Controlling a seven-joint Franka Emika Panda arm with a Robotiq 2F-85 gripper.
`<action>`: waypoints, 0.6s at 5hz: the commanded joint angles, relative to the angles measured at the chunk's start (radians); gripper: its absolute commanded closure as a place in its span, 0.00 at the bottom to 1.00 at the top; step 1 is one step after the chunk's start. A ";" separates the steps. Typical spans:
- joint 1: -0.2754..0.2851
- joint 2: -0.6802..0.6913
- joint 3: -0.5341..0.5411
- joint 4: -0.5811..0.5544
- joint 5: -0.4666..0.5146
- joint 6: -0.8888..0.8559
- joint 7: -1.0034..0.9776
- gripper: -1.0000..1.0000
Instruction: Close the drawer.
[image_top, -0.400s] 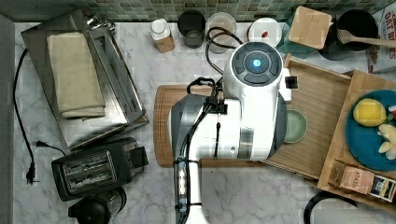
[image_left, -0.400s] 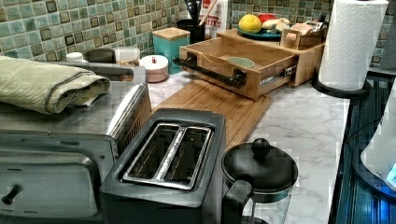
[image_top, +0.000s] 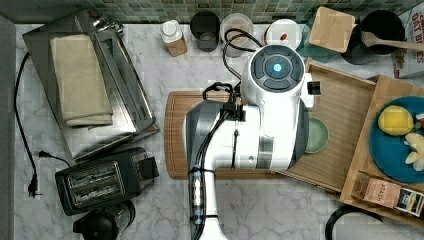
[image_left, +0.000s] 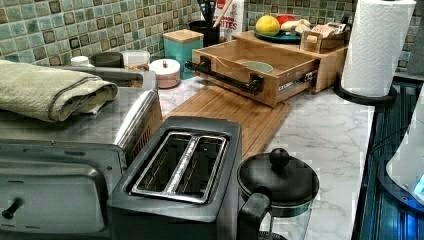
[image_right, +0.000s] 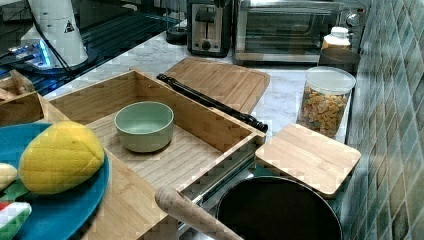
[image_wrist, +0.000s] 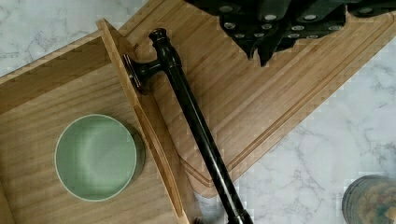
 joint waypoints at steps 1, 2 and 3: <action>0.006 0.056 0.020 0.005 -0.028 0.024 -0.206 1.00; 0.005 0.067 0.036 -0.020 -0.035 0.098 -0.282 1.00; 0.013 0.102 0.036 -0.052 -0.035 0.196 -0.287 1.00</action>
